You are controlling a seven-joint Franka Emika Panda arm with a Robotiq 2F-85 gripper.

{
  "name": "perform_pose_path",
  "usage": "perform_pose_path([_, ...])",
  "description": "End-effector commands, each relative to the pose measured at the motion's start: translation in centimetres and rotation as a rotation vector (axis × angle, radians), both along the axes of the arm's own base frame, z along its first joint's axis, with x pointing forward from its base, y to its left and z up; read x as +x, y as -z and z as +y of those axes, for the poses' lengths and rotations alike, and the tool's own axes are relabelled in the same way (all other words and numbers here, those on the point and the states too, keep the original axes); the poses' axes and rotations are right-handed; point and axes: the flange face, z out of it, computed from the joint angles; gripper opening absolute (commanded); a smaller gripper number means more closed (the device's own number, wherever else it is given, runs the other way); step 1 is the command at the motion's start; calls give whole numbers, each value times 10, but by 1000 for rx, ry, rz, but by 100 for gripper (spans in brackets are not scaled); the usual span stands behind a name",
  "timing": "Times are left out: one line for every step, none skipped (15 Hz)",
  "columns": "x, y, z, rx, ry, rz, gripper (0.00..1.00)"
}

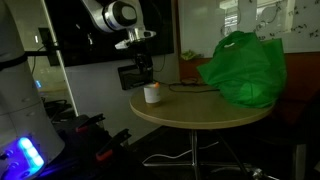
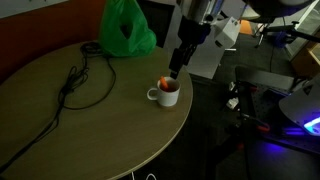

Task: Remove the marker from the mug and put it on the table

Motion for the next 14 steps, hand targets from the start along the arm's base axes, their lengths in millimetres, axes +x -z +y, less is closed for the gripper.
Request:
perform_pose_path([2, 7, 2, 3, -3, 6, 100])
perform_pose_path([4, 9, 4, 5, -4, 8, 100])
perform_pose_path([6, 9, 4, 5, -3, 6, 100])
perform_pose_path([7, 8, 4, 6, -3, 3, 100])
perform_pose_path([8, 7, 4, 6, -3, 2, 100])
perform_pose_path([9, 10, 2, -3, 7, 7, 100])
perform_pose_path([10, 12, 2, 8, 12, 14, 100])
perform_pose_path([10, 13, 0, 4, 21, 11, 97])
perform_pose_path([10, 15, -1, 2, 25, 19, 73])
perform_pose_path([10, 17, -2, 3, 27, 19, 71])
perform_pose_path([10, 19, -2, 0, 29, 24, 70])
perform_pose_path([11, 22, -2, 0, 27, 30, 64])
perform_pose_path([12, 26, 0, -7, 25, 35, 55])
perform_pose_path([13, 30, 1, -8, 21, 44, 47])
